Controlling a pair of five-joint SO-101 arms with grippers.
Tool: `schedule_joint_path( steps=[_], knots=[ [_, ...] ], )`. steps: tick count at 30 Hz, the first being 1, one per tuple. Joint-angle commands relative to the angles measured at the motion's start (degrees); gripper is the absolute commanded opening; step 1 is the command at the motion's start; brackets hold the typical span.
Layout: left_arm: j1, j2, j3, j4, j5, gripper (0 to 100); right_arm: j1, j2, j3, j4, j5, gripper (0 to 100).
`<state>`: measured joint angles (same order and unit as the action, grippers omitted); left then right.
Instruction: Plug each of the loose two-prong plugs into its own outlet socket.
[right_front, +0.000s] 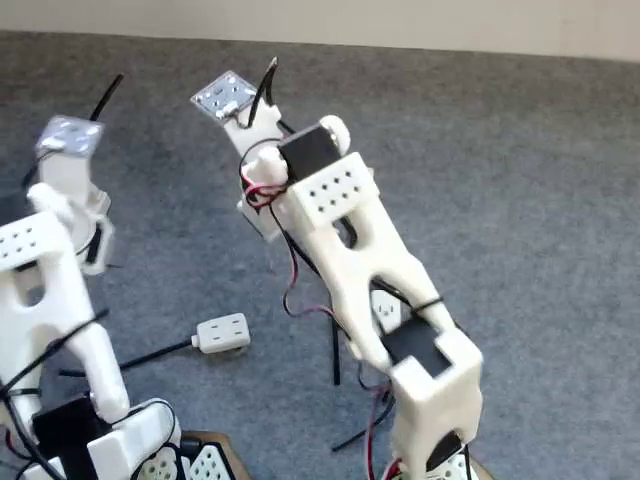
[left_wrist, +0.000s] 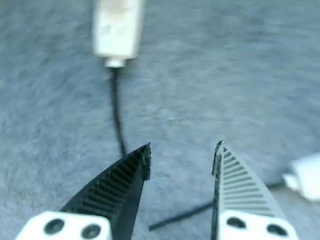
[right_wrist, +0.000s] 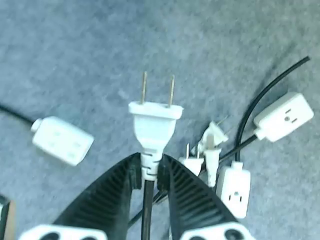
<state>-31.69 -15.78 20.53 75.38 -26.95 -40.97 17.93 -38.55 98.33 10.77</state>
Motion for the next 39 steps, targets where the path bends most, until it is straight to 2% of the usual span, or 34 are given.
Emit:
schedule_joint_path(
  steps=[1, 6, 11, 15, 18, 25, 29, 34, 39],
  knots=[
    [9.98, -1.1, -8.13, 9.85, 1.85, 21, -1.27, -14.29, 12.35, -2.68, -0.18, 0.5],
    [16.66, -1.1, -14.46, 14.77, 6.77, 21, 2.33, -30.46, 40.66, -18.33, -0.26, 0.5],
    [22.64, -1.27, -16.92, 18.64, 8.18, 22, 3.03, -54.46, 75.21, -37.23, 2.2, 0.5],
    [24.75, -6.46, -14.99, 17.41, 8.0, 22, 3.03, -73.89, 97.54, -47.08, 2.37, 0.5],
    [26.24, -15.08, -10.86, 15.38, 7.82, 22, 1.63, -83.38, 107.47, -49.89, 2.2, 0.5],
    [34.33, -42.51, 17.89, 4.4, 6.15, 24, -8.04, -86.55, 112.4, -52.79, 0.97, 0.5],
    [34.59, -55.96, 31.69, -2.73, 6.42, 29, -11.65, -79.78, 112.13, -57.36, 0.88, 0.5],
    [34.51, -66.33, 37.67, -5.1, 11.16, 30, -12.97, -68.44, 107.91, -60.97, -0.88, 0.5],
    [34.51, -68.7, 38.11, -5.19, 12.92, 30, -14.9, -64.22, 104.57, -61.93, -1.05, 0.5]
  ],
)
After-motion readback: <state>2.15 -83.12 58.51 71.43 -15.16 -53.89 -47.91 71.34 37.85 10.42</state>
